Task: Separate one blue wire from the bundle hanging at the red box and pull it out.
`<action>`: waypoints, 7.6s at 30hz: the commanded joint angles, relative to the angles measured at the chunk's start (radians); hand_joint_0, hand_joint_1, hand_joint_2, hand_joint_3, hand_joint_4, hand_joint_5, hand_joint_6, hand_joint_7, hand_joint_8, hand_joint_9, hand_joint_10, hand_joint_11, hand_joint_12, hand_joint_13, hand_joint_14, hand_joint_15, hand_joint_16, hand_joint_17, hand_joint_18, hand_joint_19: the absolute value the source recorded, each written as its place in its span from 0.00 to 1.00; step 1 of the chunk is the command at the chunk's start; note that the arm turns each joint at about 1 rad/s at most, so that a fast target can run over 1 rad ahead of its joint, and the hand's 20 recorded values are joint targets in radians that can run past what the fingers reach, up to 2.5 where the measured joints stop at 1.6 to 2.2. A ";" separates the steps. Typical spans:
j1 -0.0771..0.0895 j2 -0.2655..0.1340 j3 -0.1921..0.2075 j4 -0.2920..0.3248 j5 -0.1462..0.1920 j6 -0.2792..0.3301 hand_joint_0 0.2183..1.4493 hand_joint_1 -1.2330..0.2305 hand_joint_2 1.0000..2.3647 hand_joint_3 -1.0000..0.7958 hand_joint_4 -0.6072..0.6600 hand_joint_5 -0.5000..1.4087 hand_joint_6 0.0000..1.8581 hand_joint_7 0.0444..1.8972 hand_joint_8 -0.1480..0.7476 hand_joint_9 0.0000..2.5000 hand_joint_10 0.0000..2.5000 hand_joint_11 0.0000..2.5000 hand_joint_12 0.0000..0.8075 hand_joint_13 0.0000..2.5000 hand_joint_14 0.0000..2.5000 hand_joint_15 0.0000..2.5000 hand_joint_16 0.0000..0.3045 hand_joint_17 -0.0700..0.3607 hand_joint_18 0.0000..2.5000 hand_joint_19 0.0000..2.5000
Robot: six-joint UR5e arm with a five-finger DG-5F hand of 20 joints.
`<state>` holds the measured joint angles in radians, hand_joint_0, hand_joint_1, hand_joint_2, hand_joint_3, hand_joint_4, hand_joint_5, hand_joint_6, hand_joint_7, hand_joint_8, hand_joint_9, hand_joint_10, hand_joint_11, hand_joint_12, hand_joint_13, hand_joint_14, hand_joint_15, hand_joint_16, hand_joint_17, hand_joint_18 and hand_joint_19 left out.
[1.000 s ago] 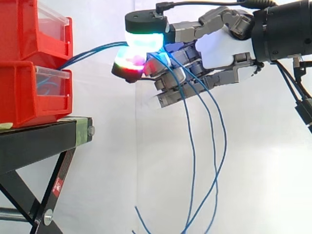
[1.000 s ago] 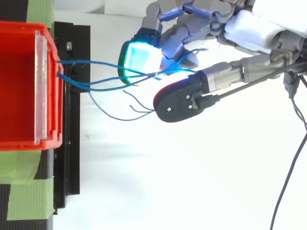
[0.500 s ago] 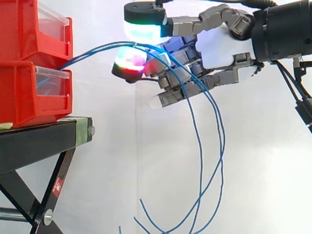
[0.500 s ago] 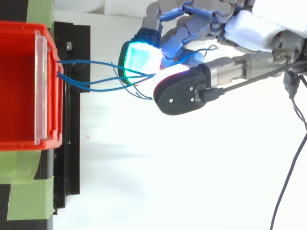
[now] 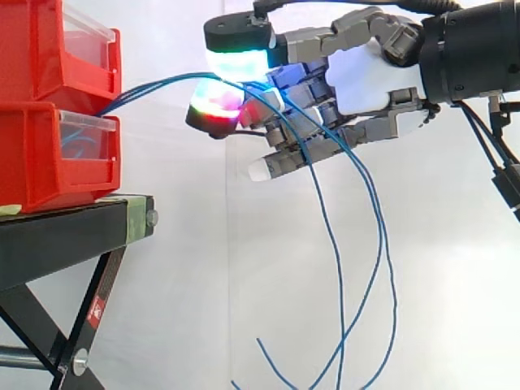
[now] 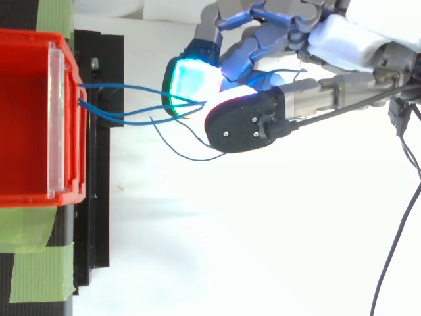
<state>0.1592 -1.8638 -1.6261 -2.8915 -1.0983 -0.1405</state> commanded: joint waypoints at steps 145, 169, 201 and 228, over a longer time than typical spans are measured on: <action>0.003 0.000 0.000 -0.029 0.003 0.090 0.29 0.39 0.01 0.35 0.69 0.13 0.46 0.60 0.56 0.25 0.01 0.71 0.47 0.29 0.17 0.67 0.15 0.40 0.21 0.32; 0.005 0.000 0.000 -0.032 0.003 0.090 0.35 0.30 0.01 0.33 0.69 0.12 0.47 0.59 0.55 0.23 0.04 0.69 0.47 0.30 0.13 0.68 0.15 0.41 0.21 0.31; 0.005 0.000 0.000 -0.044 0.003 0.093 0.42 0.25 0.02 0.41 0.67 0.11 0.47 0.60 0.52 0.17 0.03 0.69 0.43 0.23 0.17 0.67 0.13 0.37 0.17 0.28; 0.005 0.000 0.000 -0.081 0.000 0.094 0.36 0.35 0.01 0.39 0.69 0.12 0.47 0.57 0.54 0.20 0.05 0.67 0.42 0.22 0.23 0.64 0.14 0.38 0.17 0.31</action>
<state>0.1638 -1.8638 -1.6261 -2.9576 -1.0955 -0.0460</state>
